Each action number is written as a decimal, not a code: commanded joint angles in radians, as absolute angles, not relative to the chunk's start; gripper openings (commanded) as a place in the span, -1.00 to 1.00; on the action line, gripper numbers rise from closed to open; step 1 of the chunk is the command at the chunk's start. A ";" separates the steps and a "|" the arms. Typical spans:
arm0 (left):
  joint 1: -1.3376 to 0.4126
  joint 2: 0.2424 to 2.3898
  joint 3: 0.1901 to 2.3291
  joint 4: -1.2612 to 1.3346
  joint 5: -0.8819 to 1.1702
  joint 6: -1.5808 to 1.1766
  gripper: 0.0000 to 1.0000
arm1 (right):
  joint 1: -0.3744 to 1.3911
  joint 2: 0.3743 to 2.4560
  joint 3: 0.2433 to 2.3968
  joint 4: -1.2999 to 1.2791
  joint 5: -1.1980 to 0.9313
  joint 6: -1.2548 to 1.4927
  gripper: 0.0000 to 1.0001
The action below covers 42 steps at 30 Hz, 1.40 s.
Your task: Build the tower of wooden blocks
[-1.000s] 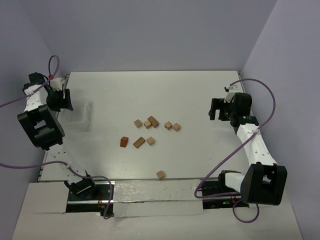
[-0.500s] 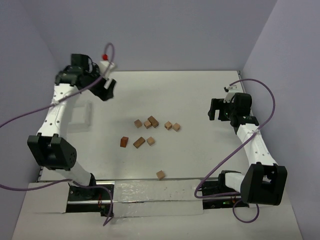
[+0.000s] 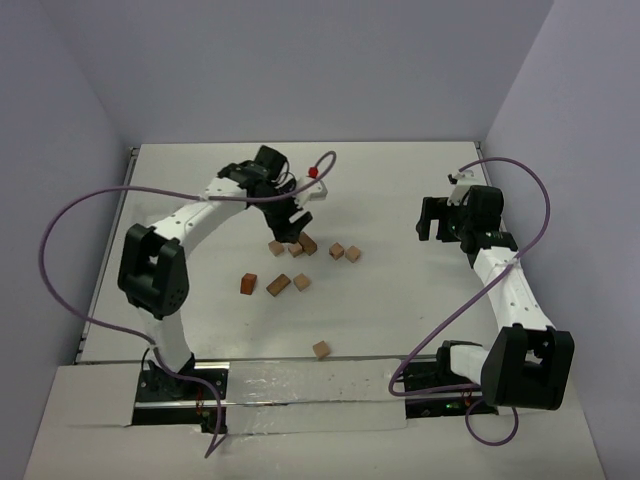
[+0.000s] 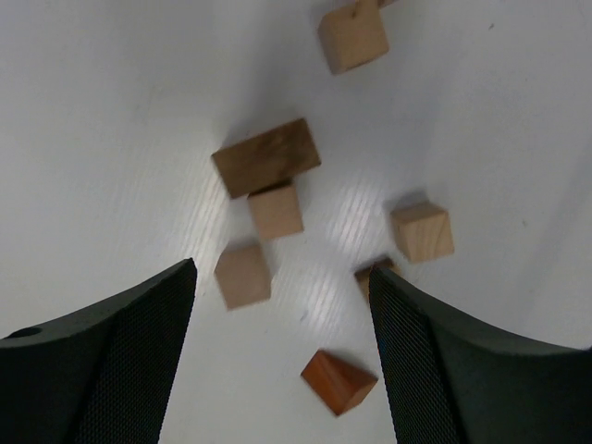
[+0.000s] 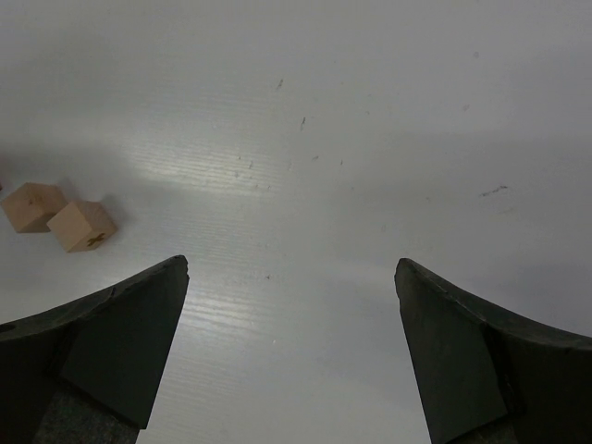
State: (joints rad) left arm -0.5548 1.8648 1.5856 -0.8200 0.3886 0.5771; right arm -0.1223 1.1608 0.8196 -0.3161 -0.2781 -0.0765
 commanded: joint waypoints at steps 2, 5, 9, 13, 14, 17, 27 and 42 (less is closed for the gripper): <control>-0.640 1.928 1.562 -0.653 0.261 0.331 0.61 | -0.129 1.167 0.877 -0.313 -0.267 -0.085 0.99; -0.646 1.949 1.562 -0.629 0.242 0.282 0.61 | -0.128 1.169 0.879 -0.313 -0.268 -0.084 0.99; -0.649 2.010 1.606 -0.625 0.183 0.217 0.59 | -0.129 1.174 0.880 -0.314 -0.269 -0.084 0.99; -0.650 2.041 1.613 -0.606 0.118 0.174 0.57 | -0.128 1.177 0.882 -0.314 -0.268 -0.084 0.99; -0.650 2.043 1.612 -0.603 0.111 0.170 0.57 | -0.127 1.177 0.882 -0.314 -0.268 -0.084 0.99; -0.653 2.057 1.617 -0.600 0.108 0.166 0.57 | -0.129 1.178 0.882 -0.314 -0.268 -0.083 0.99; -0.653 2.110 1.655 -0.624 0.132 0.180 0.57 | -0.127 1.184 0.885 -0.314 -0.268 -0.083 0.99; -0.654 2.123 1.621 -0.621 0.149 0.219 -0.15 | -0.128 1.195 0.889 -0.314 -0.265 -0.080 0.99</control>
State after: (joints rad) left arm -0.6491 2.1403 1.6305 -0.6400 0.1343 0.1897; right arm -0.1223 1.1881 0.8367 -0.3208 -0.2737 -0.0761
